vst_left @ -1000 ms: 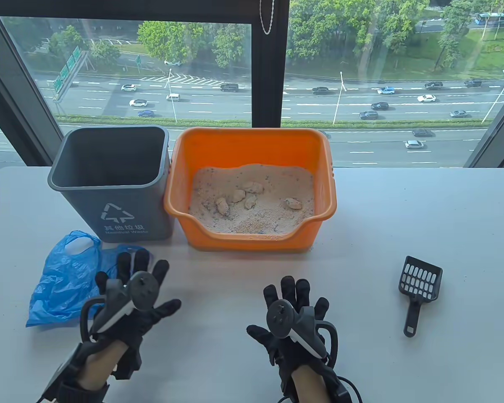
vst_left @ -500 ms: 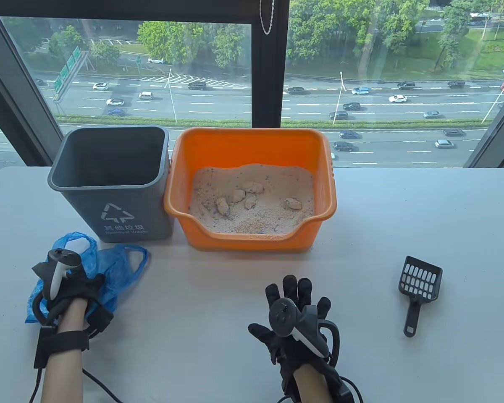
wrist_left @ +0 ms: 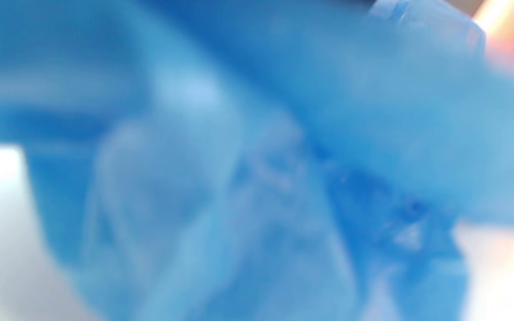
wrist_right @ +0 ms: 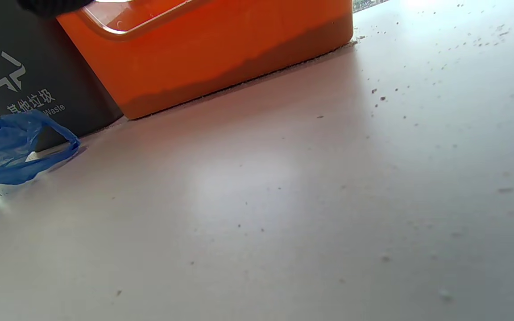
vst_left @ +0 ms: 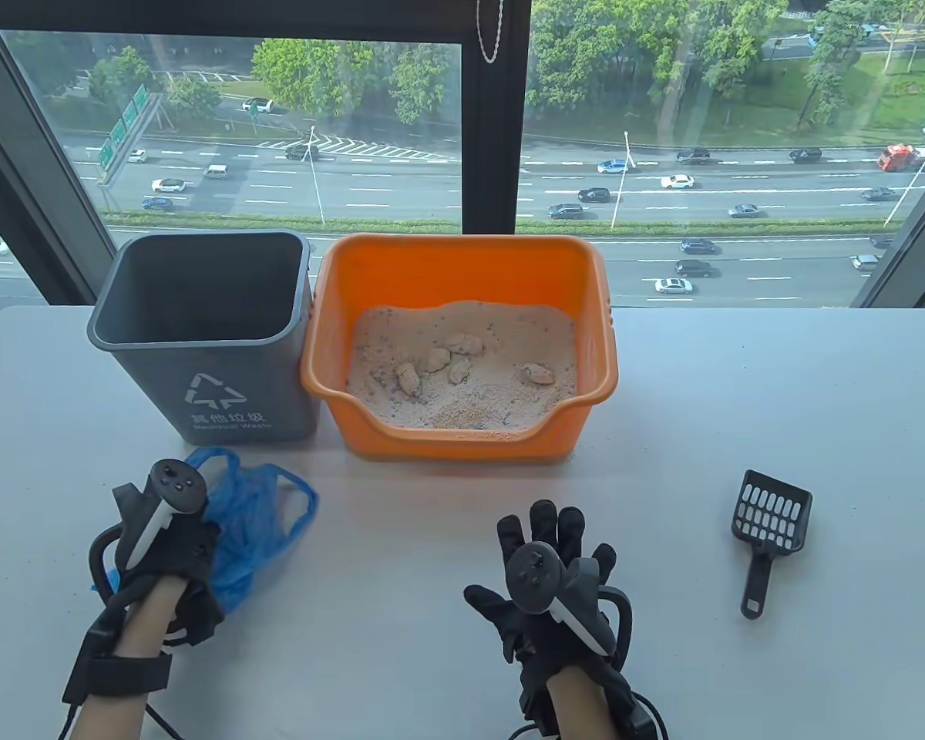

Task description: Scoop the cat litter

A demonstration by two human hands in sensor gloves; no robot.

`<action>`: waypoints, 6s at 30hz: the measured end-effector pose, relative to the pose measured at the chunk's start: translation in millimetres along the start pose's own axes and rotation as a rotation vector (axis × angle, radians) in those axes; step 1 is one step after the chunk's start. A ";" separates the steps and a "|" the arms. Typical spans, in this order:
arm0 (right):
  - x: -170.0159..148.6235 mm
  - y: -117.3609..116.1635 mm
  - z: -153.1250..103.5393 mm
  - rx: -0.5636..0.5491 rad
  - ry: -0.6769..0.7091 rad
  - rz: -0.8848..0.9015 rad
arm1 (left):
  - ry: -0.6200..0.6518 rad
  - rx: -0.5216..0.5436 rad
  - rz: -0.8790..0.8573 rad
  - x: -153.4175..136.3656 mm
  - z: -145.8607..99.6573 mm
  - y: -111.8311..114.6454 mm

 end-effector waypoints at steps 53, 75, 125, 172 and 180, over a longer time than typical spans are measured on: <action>-16.7 19.5 8.4 -0.201 -0.152 -0.137 | 0.386 0.036 -0.184 110.2 -87.4 12.3; 23.9 12.8 -1.9 -0.110 0.193 -0.211 | 0.459 -0.024 0.318 217.0 -73.1 74.8; 11.3 -15.7 31.0 -0.096 -0.140 -0.734 | 0.530 -0.215 0.165 163.8 -76.1 107.6; -305.2 71.7 5.2 0.006 -1.003 -0.106 | 0.368 -0.240 0.476 158.6 -52.5 128.9; -302.3 77.1 16.7 -0.056 -0.972 -0.204 | 0.361 -0.226 0.497 160.7 -54.0 129.1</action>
Point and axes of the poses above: the tracker on the back of each hand, its own x axis roughly to the thumb side, its own z axis roughly from the wrist to the fingertips, y = z × x, the point moved 5 cm from there along z, roughly from the wrist to the fingertips, and after that the axes turned 13 degrees about -x, right-handed, at the moved point
